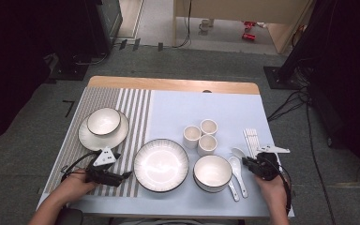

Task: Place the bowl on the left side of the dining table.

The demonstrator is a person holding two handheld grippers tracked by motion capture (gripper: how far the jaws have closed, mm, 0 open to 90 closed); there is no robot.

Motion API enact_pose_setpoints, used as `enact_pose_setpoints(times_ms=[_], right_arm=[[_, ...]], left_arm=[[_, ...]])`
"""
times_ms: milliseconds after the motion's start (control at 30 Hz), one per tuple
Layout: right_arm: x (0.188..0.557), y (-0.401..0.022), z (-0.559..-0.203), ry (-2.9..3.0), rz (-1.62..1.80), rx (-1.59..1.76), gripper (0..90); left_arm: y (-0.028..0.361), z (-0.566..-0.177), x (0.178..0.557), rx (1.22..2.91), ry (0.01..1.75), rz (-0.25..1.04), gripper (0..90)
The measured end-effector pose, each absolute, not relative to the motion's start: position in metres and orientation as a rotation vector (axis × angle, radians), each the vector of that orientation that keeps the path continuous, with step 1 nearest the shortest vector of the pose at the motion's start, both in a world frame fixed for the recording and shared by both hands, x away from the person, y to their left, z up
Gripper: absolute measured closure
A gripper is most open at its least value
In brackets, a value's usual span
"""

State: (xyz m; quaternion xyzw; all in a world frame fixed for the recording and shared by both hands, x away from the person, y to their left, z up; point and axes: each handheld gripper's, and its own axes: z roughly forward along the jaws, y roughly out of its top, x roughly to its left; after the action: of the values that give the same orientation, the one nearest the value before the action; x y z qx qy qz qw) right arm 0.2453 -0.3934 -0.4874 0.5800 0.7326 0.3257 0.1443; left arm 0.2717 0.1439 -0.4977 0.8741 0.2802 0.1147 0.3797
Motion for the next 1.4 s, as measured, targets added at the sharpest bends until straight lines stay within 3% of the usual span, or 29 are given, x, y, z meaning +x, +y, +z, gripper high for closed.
enact_pose_setpoints(times_ms=[1400], right_arm=[[0.262,-0.402,-0.464,2.198,1.045,1.688,83.0]], left_arm=[[0.157,-0.48,0.283,2.202,0.806,0.199,17.1]])
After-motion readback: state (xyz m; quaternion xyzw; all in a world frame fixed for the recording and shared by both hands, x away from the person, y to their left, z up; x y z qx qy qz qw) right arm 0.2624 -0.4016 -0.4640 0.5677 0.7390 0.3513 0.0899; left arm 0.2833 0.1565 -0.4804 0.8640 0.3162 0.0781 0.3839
